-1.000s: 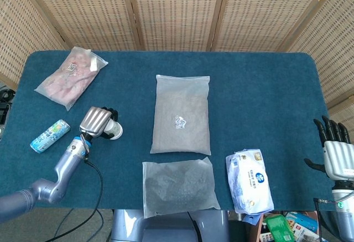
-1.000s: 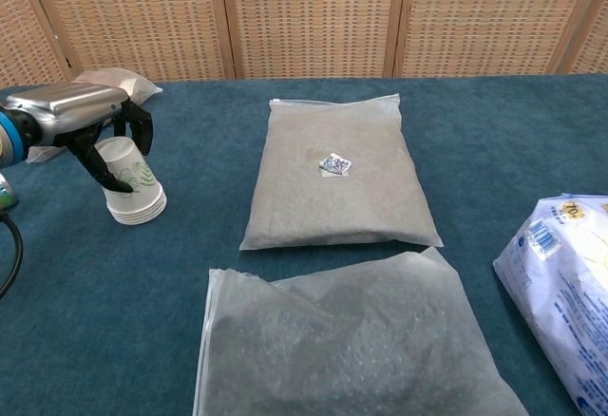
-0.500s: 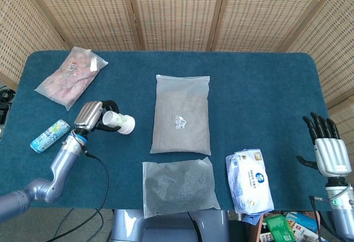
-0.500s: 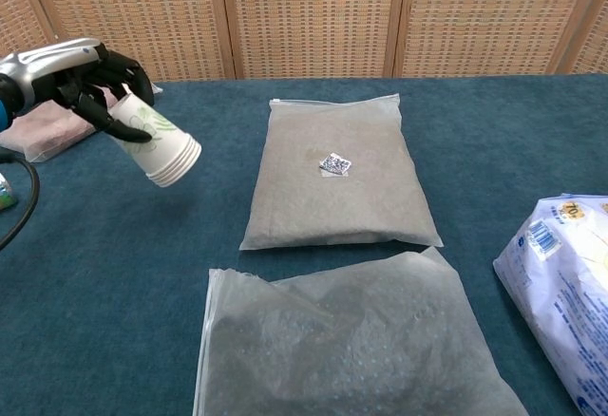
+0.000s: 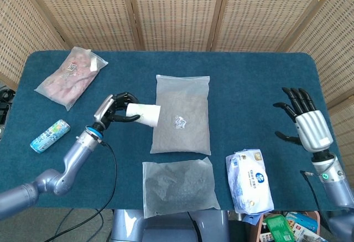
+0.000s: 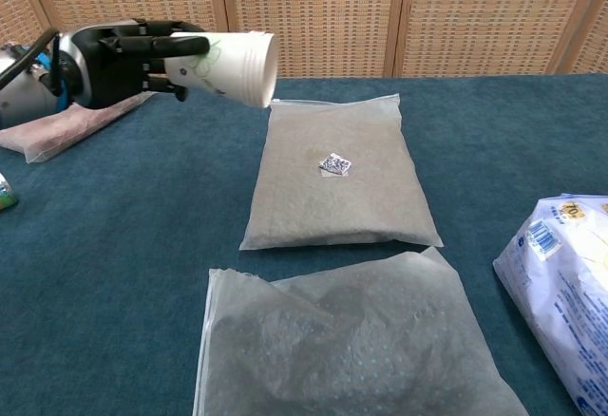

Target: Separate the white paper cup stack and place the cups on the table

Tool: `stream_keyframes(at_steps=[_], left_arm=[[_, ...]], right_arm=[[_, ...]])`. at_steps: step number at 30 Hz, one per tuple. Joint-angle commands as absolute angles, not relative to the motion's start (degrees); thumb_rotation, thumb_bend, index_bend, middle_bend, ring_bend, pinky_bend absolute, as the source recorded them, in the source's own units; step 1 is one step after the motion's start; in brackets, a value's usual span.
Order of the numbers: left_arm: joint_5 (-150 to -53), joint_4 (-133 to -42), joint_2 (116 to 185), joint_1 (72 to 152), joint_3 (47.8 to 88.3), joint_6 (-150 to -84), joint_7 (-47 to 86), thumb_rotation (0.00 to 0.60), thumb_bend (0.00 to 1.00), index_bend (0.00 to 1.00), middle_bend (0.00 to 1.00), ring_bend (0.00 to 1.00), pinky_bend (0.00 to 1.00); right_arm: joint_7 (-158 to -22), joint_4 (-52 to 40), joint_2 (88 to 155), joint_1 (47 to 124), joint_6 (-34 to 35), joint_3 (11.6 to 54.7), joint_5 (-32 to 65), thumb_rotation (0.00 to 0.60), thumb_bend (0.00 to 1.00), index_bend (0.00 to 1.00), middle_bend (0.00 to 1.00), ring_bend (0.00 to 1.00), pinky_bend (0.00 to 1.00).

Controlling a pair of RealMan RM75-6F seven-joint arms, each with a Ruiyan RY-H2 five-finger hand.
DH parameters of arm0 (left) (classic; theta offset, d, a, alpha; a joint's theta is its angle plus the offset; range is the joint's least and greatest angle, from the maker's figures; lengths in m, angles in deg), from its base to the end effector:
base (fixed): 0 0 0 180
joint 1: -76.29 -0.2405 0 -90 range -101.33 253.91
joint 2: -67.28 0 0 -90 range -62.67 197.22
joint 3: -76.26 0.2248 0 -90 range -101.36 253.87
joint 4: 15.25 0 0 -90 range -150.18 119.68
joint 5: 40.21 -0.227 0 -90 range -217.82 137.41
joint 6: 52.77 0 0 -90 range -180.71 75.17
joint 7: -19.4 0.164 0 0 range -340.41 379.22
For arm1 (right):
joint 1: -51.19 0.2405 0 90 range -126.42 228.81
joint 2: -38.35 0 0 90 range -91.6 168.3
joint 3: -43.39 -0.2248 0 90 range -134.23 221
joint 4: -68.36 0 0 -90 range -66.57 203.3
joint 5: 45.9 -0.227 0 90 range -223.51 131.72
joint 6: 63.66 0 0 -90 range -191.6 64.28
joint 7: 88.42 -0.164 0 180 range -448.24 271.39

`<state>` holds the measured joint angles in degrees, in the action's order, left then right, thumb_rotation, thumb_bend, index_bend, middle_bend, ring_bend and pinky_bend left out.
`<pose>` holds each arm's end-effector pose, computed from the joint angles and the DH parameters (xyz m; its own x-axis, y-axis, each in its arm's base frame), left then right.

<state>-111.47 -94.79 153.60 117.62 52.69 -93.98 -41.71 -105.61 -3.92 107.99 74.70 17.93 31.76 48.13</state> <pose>-0.1034 0.3960 -0.0074 -0.7211 0.4528 0.5245 0.6313 0.1173 0.7666 -0.2322 -0.3272 0.1494 0.3158 0.1833 0.9309 -0.8456 -0.3907 0.3638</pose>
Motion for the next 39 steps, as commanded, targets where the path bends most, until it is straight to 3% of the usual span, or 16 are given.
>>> stream_keyframes(at_steps=[1, 21, 39], left_arm=[[-111.18, -93.69, 155.82, 120.55, 50.68, -90.22, -46.36, 0.6, 0.16, 0.5, 0.5, 0.45, 0.62], [-107.09, -90.05, 160.54, 127.82, 48.18, -85.05, -44.69, 0.6, 0.16, 0.51, 0.5, 0.45, 0.62], [-104.29, -86.81, 165.16, 132.27, 45.8, -83.14, -42.51, 0.6, 0.16, 0.51, 0.5, 0.45, 0.62]], right_arm=[[-107.93, 0.6, 110.78, 77.93, 20.25, 31.13, 51.56, 0.6, 0.16, 0.35, 0.15, 0.0, 0.0], [-109.22, 9.21, 116.42, 90.0, 22.97, 32.33, 60.01, 0.6, 0.24, 0.43, 0.24, 0.0, 0.0], [-108.91, 13.75, 121.84, 99.84, 19.14, 33.55, 61.08, 0.6, 0.3, 0.48, 0.3, 0.06, 0.0]])
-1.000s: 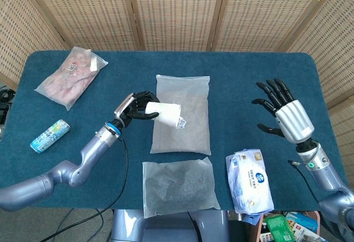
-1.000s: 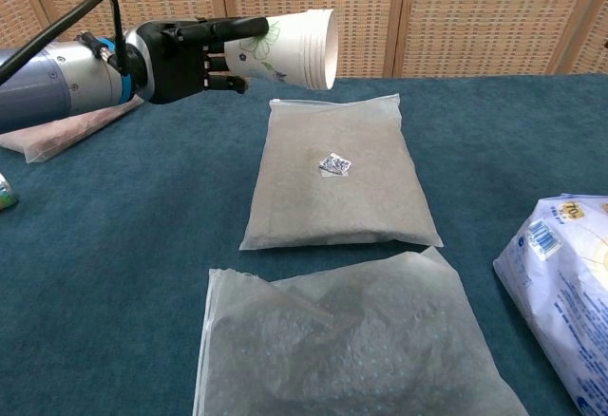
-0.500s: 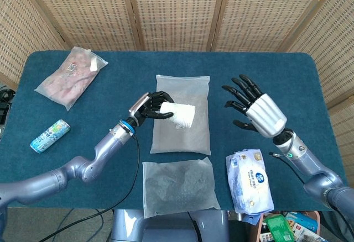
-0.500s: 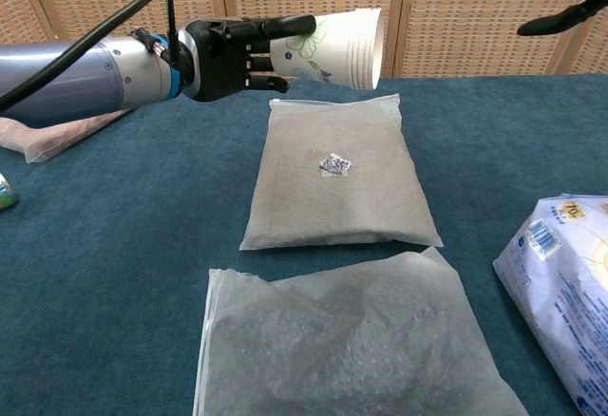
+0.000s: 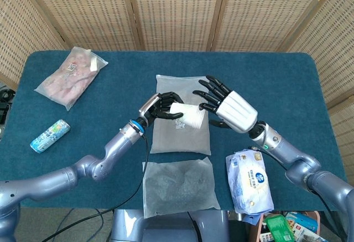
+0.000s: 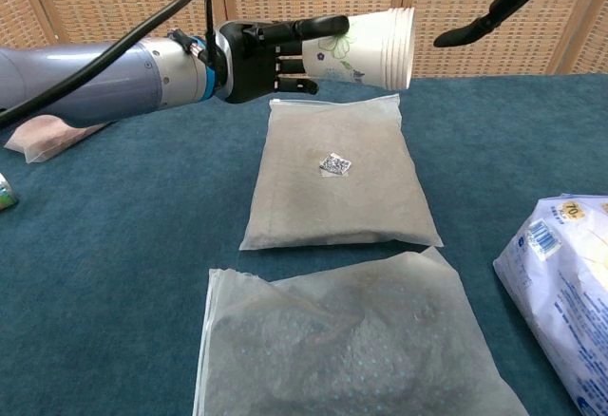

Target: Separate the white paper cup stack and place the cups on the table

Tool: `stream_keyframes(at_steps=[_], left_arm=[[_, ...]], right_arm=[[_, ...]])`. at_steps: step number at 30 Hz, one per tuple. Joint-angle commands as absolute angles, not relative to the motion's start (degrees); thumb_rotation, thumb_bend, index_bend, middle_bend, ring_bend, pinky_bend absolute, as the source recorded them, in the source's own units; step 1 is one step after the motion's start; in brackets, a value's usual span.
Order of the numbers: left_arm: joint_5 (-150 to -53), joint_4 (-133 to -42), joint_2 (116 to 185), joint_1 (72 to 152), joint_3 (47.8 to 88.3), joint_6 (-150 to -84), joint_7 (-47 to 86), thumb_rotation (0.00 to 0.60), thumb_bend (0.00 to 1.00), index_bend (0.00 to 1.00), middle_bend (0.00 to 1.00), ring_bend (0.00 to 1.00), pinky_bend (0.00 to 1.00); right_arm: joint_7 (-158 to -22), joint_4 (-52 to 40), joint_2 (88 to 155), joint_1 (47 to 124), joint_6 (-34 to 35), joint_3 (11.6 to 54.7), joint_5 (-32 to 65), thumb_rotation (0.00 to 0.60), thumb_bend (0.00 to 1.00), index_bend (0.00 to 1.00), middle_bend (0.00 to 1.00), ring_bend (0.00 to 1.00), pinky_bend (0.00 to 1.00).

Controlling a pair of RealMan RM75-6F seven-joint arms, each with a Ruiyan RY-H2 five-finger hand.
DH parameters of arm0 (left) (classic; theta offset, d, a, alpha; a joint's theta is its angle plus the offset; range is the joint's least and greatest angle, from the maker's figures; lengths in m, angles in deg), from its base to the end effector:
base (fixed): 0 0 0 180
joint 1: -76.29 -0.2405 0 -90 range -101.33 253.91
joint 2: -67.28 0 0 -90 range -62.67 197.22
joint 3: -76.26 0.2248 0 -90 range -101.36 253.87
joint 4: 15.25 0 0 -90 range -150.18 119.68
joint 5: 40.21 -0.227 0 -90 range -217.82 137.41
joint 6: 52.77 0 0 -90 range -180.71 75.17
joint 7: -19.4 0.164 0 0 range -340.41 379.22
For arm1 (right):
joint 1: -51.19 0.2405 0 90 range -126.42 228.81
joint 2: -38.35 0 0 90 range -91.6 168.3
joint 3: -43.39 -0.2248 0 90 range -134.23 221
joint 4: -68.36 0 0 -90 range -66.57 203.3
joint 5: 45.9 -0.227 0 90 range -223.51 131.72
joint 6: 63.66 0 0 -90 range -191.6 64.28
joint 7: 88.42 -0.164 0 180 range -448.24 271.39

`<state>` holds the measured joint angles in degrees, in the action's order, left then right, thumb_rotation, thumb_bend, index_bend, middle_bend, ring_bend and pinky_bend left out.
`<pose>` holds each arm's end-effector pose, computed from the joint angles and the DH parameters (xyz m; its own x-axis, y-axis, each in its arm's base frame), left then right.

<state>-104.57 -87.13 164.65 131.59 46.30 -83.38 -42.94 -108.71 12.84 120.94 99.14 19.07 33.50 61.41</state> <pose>0.0004 0.4111 -0.0611 -0.7449 0.5786 0.3322 0.5369 0.2244 0.8133 -0.0902 -0.3879 0.0826 0.3098 0.2647 0.9132 -0.4595 -0.7991 0.3876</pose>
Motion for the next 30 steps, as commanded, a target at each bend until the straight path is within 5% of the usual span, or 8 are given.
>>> stream_keyframes(at_steps=[1, 30], left_arm=[[-104.15, -86.64, 165.39, 132.61, 45.57, -83.06, -42.31, 0.6, 0.16, 0.51, 0.5, 0.45, 0.62], [-102.82, -84.58, 167.67, 133.65, 43.55, -81.39, -41.1, 0.6, 0.16, 0.51, 0.5, 0.45, 0.62]], right_arm=[[-108.92, 14.18, 122.09, 100.03, 19.42, 33.63, 61.05, 0.6, 0.3, 0.48, 0.3, 0.06, 0.0], [-111.54, 21.96, 124.42, 99.87, 24.7, 37.27, 58.59, 0.6, 0.44, 0.59, 0.33, 0.09, 0.0]])
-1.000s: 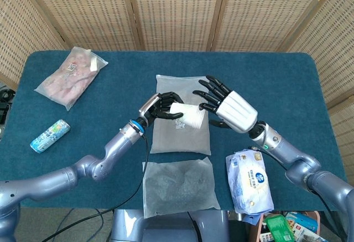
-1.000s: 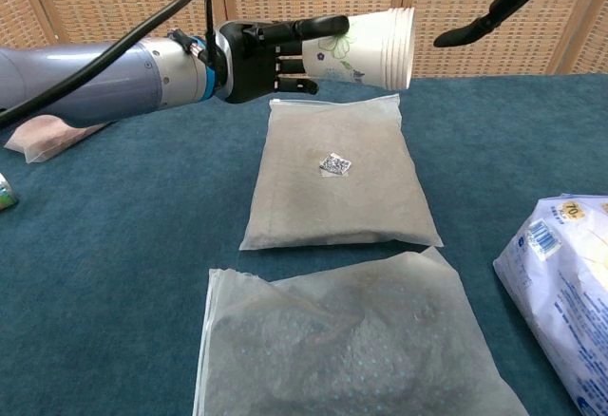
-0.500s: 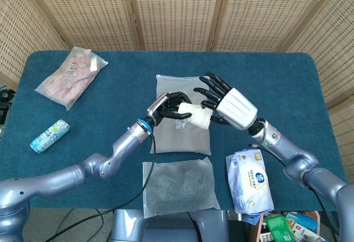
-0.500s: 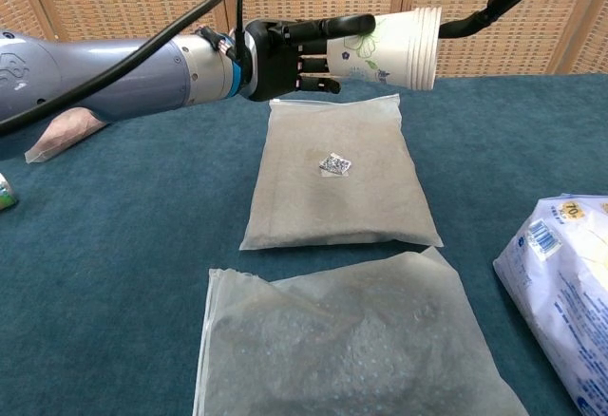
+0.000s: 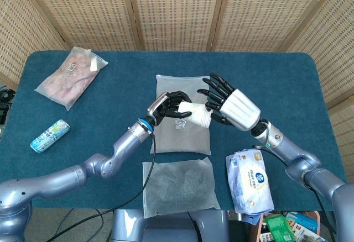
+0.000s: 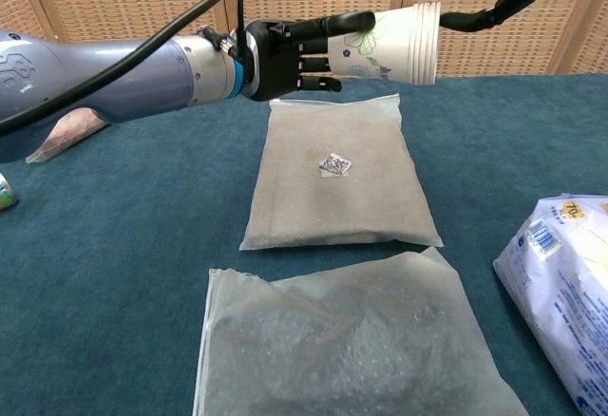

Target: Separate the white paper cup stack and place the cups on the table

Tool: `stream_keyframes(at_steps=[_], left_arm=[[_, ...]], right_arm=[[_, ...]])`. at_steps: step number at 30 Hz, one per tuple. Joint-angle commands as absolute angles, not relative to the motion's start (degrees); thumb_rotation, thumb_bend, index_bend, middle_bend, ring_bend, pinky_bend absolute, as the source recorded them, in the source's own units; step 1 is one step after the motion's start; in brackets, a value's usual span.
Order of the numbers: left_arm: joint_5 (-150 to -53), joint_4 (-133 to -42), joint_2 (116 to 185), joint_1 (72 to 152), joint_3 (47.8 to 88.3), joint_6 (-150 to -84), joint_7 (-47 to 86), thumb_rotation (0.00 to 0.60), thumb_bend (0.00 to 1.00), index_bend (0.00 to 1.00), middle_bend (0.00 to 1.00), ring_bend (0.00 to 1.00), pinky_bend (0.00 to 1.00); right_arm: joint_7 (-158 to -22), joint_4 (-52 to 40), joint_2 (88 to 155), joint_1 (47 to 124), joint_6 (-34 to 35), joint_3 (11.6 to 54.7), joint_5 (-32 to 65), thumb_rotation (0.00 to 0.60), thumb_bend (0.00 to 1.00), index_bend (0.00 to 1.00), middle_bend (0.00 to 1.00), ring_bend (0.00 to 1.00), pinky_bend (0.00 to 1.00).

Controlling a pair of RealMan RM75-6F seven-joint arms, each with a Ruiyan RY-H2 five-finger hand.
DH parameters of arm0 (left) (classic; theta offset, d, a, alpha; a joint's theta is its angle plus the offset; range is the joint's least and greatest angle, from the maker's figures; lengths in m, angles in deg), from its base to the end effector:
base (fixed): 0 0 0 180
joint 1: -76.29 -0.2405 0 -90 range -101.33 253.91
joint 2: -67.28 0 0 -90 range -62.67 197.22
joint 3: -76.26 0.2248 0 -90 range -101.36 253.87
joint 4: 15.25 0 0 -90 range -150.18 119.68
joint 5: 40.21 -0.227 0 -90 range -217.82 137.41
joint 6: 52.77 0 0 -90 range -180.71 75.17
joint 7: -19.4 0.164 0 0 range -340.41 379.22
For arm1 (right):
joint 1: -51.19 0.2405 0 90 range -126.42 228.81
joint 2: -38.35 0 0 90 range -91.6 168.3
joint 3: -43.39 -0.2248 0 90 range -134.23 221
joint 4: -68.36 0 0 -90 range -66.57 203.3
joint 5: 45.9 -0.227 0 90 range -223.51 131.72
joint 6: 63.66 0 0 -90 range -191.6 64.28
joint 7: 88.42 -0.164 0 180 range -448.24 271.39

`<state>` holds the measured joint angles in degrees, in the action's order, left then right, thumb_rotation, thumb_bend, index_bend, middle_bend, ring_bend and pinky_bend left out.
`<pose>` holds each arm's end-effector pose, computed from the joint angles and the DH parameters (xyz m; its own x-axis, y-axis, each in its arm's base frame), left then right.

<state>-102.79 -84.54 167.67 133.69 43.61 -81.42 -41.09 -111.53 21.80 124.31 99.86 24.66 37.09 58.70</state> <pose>0.0185 0.4148 -0.0695 -0.7513 0.5828 0.3096 0.5218 0.2374 0.8193 -0.1070 -0.3931 0.0878 0.2986 0.3048 0.9044 -0.4509 -0.7902 0.4152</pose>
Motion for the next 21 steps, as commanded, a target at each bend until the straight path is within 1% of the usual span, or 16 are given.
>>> stream_keyframes(at_steps=[1, 10, 21], left_arm=[[-102.86, -84.6, 167.69, 133.64, 43.52, -81.36, -41.08, 0.6, 0.16, 0.51, 0.5, 0.45, 0.62], [-102.78, -84.64, 167.96, 133.67, 43.18, -81.02, -40.9, 0.6, 0.16, 0.51, 0.5, 0.45, 0.62], [-102.25, -84.51, 168.42, 133.77, 42.68, -80.78, -40.6, 0.6, 0.16, 0.51, 0.5, 0.45, 0.62]], right_arm=[[-111.53, 22.04, 124.49, 99.92, 24.73, 37.36, 58.53, 0.6, 0.44, 0.59, 0.33, 0.09, 0.0], [-111.53, 22.12, 125.11, 100.35, 25.06, 37.87, 57.99, 0.6, 0.45, 0.6, 0.34, 0.09, 0.0], [-111.58, 22.82, 125.98, 100.73, 25.29, 38.28, 57.4, 0.6, 0.49, 0.62, 0.34, 0.09, 0.01]])
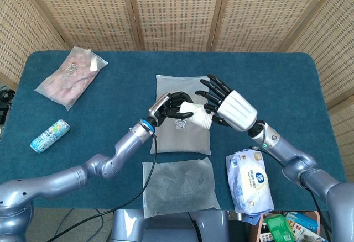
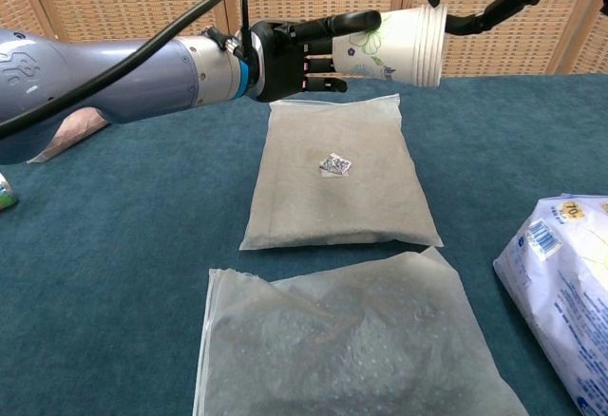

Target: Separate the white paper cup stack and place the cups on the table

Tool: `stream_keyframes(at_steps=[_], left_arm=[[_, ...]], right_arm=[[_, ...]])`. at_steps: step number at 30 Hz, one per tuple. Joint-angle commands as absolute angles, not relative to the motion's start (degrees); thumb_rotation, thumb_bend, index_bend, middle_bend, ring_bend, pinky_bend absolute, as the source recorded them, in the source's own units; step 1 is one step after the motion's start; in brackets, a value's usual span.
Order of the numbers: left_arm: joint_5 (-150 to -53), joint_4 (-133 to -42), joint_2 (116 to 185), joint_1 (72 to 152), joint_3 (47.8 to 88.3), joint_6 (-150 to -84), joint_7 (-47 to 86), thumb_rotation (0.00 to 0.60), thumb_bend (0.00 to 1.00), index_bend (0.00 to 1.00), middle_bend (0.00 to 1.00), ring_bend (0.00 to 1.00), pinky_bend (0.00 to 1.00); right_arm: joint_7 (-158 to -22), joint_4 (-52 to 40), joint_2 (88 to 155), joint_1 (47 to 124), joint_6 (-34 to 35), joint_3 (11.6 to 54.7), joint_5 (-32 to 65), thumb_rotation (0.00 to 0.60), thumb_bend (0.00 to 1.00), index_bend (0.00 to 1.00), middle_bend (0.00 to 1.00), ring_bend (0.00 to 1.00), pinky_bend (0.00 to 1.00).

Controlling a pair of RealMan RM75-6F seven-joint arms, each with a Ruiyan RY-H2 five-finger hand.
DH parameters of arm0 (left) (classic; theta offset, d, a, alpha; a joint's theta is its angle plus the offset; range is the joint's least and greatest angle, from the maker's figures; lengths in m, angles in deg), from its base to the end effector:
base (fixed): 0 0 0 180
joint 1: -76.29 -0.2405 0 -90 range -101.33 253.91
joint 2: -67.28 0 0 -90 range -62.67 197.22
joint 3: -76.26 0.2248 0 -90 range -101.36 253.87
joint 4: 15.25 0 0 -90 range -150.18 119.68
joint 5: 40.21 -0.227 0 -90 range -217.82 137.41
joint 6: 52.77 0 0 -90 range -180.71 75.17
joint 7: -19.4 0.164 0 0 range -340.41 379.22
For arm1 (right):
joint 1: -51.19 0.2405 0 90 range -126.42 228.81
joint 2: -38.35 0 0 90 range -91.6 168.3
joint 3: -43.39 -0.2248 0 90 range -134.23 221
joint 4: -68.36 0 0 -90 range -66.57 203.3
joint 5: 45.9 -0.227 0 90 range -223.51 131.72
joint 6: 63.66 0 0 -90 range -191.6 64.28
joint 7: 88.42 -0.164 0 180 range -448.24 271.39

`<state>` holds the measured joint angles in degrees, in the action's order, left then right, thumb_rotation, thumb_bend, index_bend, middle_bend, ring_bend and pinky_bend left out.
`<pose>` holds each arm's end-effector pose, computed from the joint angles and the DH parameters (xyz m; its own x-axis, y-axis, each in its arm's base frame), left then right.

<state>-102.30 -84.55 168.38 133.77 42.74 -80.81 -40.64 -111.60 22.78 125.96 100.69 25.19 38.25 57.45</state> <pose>0.0232 0.4134 -0.0717 -0.7570 0.5840 0.2930 0.5104 0.2487 0.8232 -0.1038 -0.3926 0.0797 0.2867 0.2959 0.9112 -0.4529 -0.7963 0.4010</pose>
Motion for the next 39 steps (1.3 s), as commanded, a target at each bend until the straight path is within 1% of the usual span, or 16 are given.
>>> stream_keyframes(at_steps=[1, 7, 25, 39], left_arm=[[-102.22, -84.46, 168.44, 133.78, 42.65, -80.74, -40.55, 0.6, 0.16, 0.51, 0.5, 0.45, 0.62], [-102.14, -84.35, 168.54, 133.76, 42.55, -80.56, -40.36, 0.6, 0.16, 0.51, 0.5, 0.45, 0.62], [-102.01, -84.01, 168.82, 133.37, 42.11, -80.24, -40.21, 0.6, 0.16, 0.51, 0.5, 0.45, 0.62], [-103.54, -83.1, 164.65, 129.02, 42.97, -79.78, -41.67, 0.6, 0.16, 0.51, 0.5, 0.45, 0.62]], right_arm=[[-111.55, 22.85, 125.98, 100.76, 25.33, 38.29, 57.34, 0.6, 0.49, 0.63, 0.34, 0.09, 0.01], [-111.58, 22.98, 126.06, 100.81, 25.36, 38.48, 57.05, 0.6, 0.52, 0.66, 0.36, 0.1, 0.02], [-111.26, 23.51, 125.79, 100.41, 26.7, 39.1, 56.75, 0.6, 0.53, 0.66, 0.37, 0.1, 0.03], [-111.28, 24.66, 121.93, 97.04, 29.79, 41.01, 57.16, 0.6, 0.53, 0.66, 0.37, 0.11, 0.03]])
